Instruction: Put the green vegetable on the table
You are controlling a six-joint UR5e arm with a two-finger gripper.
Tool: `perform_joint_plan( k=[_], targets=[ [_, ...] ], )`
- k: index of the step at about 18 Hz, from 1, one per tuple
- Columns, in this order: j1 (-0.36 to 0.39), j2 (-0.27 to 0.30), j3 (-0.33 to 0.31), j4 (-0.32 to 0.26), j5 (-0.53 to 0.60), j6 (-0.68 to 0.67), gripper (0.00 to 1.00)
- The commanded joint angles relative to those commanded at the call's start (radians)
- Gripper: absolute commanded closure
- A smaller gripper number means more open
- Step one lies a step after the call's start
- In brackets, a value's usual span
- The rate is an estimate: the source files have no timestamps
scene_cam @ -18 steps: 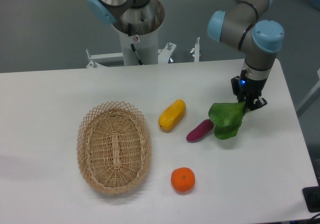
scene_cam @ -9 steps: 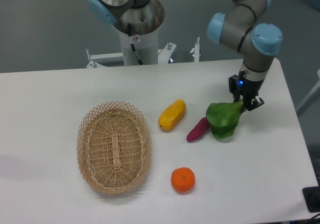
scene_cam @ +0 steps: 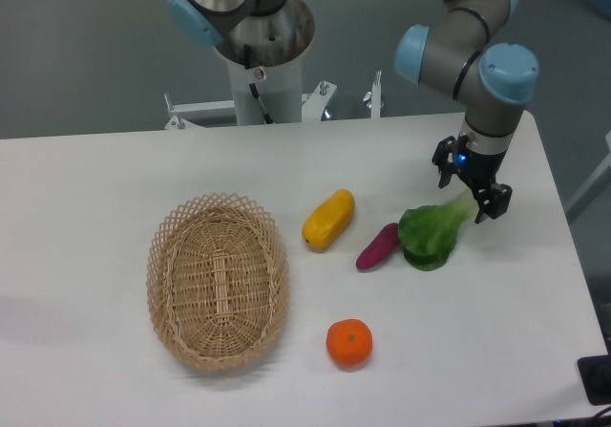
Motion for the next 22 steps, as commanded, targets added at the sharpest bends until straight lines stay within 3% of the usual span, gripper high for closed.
perform_joint_plan(
  k=[4,9,13,18,22],
  targets=[
    [-0.043,0.002,0.038,0.003,-0.011,-0.114,0.00],
    [-0.104,-0.005,0.150,-0.003,0.002,-0.296,0.00],
    [-0.126,0.008,0.215,-0.023,0.052,-0.327,0.00],
    [-0.121,0.040,0.278,-0.156,0.089,-0.313,0.00],
    [-0.103,0.064,0.282,-0.181,0.086,-0.295,0.00]
  ],
)
